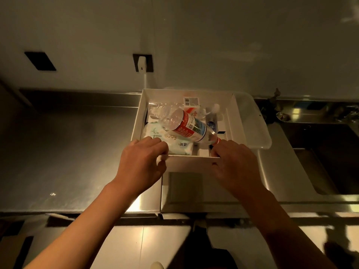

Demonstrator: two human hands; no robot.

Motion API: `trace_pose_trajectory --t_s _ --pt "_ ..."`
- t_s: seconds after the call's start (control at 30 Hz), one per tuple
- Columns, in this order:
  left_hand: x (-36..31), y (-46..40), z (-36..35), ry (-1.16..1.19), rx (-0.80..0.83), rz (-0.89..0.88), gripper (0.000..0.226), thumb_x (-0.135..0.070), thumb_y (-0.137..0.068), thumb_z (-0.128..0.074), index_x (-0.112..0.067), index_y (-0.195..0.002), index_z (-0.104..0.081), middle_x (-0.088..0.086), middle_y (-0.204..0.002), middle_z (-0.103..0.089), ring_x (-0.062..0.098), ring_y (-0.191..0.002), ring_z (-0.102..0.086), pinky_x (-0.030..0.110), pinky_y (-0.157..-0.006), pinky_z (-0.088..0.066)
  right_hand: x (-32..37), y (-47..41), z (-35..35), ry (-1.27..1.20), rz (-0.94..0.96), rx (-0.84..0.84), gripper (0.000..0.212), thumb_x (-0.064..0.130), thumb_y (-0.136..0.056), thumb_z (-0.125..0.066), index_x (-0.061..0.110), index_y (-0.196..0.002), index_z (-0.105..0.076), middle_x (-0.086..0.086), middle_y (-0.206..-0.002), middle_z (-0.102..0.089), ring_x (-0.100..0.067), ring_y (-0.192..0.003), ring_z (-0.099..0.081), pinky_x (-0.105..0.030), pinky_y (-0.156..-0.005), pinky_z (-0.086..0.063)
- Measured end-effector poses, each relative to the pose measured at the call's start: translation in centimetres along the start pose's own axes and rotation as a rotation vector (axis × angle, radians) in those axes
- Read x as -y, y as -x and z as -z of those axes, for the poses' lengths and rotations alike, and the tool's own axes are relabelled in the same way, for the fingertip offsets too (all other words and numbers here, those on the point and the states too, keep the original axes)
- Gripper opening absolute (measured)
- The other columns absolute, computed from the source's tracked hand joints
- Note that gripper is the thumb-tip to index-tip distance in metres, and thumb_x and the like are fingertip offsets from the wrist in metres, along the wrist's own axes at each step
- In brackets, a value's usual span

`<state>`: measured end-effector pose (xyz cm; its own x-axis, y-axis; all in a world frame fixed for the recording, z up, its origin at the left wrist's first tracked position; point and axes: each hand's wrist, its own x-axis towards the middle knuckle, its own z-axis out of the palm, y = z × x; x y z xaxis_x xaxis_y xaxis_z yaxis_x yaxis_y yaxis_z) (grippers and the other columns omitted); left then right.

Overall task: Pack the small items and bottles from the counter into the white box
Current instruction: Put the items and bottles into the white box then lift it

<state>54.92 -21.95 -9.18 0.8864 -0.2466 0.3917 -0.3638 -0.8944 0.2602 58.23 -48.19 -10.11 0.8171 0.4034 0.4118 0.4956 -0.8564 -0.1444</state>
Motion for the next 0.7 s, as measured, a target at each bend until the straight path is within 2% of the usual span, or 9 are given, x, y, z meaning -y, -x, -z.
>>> trace_pose_trajectory --t_s 0.1,0.17,0.37,0.5,0.7 --pt "-0.1 -3.2 -1.4 -0.023 -0.025 0.018 0.024 -0.018 -0.071 -0.084 -0.023 -0.084 -0.065 -0.005 -0.091 -0.072 0.022 -0.085 -0.069 0.03 -0.07 -0.046 -2.8 -2.6 -0.7 -0.033 0.016 -0.009 0.027 0.019 -0.07 -0.083 0.023 -0.078 -0.057 0.01 -0.072 -0.048 -0.006 -0.063 -0.033 -0.025 -0.058 -0.032" --pt "-0.3 -5.5 -2.6 -0.028 -0.025 0.047 0.026 -0.018 -0.07 -0.086 -0.023 -0.084 -0.065 -0.005 -0.09 -0.072 0.022 -0.083 -0.068 0.031 -0.07 -0.047 -4.9 -4.3 -1.3 -0.031 0.027 -0.007 0.025 0.021 -0.071 -0.079 0.024 -0.078 -0.055 0.013 -0.074 -0.042 -0.006 -0.063 -0.031 -0.023 -0.059 -0.029" --pt "-1.2 -11.8 -5.9 -0.013 -0.021 0.084 0.024 -0.013 -0.07 -0.086 -0.021 -0.085 -0.068 -0.003 -0.088 -0.071 0.023 -0.081 -0.068 0.04 -0.069 -0.056 -11.4 -8.9 -3.1 -0.045 0.008 0.059 0.029 0.014 -0.068 -0.079 0.027 -0.076 -0.055 0.011 -0.073 -0.051 -0.007 -0.062 -0.038 -0.024 -0.059 -0.033" --pt "-1.1 -14.7 -8.2 -0.03 -0.022 0.105 0.023 -0.014 -0.069 -0.082 -0.022 -0.085 -0.067 -0.004 -0.086 -0.068 0.021 -0.079 -0.066 0.036 -0.069 -0.051 -14.5 -10.8 -4.3 -0.077 0.013 0.117 0.031 0.017 -0.067 -0.081 0.028 -0.079 -0.054 0.011 -0.076 -0.054 -0.008 -0.065 -0.045 -0.028 -0.06 -0.044" --pt "-0.3 -17.3 -11.4 -0.053 -0.016 0.109 0.026 -0.016 -0.068 -0.084 -0.024 -0.083 -0.064 -0.006 -0.083 -0.065 0.019 -0.076 -0.062 0.034 -0.066 -0.049 -17.4 -12.4 -6.1 -0.092 0.009 0.14 0.03 0.012 -0.065 -0.081 0.024 -0.079 -0.057 0.008 -0.076 -0.055 -0.012 -0.065 -0.049 -0.033 -0.059 -0.046"
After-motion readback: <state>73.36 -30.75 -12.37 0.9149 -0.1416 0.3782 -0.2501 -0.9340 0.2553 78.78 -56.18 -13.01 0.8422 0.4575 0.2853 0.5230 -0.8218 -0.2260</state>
